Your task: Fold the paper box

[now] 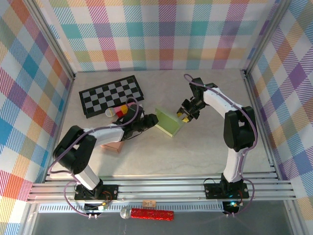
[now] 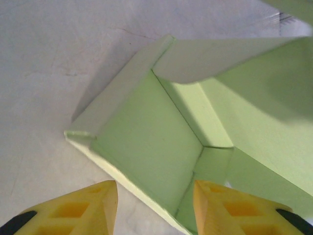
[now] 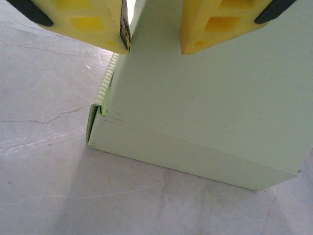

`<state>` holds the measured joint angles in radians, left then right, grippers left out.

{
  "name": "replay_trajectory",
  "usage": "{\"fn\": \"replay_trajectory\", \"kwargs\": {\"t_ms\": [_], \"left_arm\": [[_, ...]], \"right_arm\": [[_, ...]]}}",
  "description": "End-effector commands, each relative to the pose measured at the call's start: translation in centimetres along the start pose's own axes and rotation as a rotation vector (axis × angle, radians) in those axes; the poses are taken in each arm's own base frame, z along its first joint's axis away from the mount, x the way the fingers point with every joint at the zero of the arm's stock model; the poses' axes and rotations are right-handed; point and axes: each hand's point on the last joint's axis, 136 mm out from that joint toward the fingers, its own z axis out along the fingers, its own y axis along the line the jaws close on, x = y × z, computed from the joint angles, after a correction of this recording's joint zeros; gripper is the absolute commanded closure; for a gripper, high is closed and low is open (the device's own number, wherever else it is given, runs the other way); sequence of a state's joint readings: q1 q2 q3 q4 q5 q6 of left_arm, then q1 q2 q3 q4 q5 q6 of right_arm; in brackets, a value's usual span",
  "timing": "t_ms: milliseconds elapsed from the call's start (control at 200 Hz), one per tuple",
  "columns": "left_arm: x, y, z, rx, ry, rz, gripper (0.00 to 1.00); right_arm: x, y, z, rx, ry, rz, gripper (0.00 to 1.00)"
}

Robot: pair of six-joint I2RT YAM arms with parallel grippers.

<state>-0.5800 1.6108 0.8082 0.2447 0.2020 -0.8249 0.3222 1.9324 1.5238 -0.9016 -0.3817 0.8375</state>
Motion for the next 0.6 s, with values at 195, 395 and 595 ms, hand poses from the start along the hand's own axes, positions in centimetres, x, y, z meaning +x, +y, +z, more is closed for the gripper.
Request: {"fn": "replay_trajectory", "kwargs": {"t_ms": [195, 395, 595], "left_arm": [[-3.0, -3.6, -9.0, -0.148, -0.003, 0.016, 0.40], [-7.7, -4.6, -7.6, -0.274, 0.121, 0.094, 0.38], [-9.3, -5.2, -1.6, -0.244, 0.268, 0.167, 0.39]], "right_arm": [[0.4, 0.7, -1.3, -0.010, -0.027, -0.004, 0.64], [0.3, 0.6, -1.5, 0.002, -0.035, -0.007, 0.63], [0.3, 0.7, -1.5, -0.005, -0.033, -0.010, 0.62]]}}
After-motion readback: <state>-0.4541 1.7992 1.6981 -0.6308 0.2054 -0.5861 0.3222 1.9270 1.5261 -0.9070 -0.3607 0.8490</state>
